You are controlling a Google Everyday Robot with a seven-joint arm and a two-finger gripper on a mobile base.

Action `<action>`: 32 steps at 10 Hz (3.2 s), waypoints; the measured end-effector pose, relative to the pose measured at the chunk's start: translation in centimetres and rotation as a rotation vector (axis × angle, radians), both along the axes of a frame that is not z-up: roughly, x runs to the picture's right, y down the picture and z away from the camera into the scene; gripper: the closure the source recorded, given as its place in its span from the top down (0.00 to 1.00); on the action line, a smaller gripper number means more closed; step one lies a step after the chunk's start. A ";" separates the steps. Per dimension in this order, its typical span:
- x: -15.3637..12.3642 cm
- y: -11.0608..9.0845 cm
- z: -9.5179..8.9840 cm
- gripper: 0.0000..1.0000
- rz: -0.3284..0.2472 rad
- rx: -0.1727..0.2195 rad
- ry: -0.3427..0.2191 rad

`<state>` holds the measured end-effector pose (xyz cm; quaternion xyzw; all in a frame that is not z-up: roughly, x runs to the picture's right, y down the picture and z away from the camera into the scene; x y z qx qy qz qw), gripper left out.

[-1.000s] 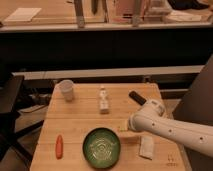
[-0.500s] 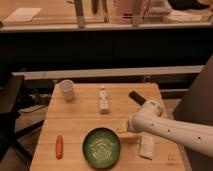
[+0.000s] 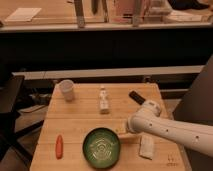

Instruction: Drag the ceramic bowl in a circle

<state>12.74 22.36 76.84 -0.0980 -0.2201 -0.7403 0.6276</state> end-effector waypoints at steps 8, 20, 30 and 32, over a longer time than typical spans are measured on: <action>-1.3 0.1 1.0 0.80 -0.086 -0.010 -0.046; -2.8 0.8 3.1 0.74 -0.197 -0.014 -0.083; -7.0 0.5 4.0 0.00 -0.259 -0.002 -0.100; -8.4 0.6 3.8 0.00 -0.276 0.003 -0.107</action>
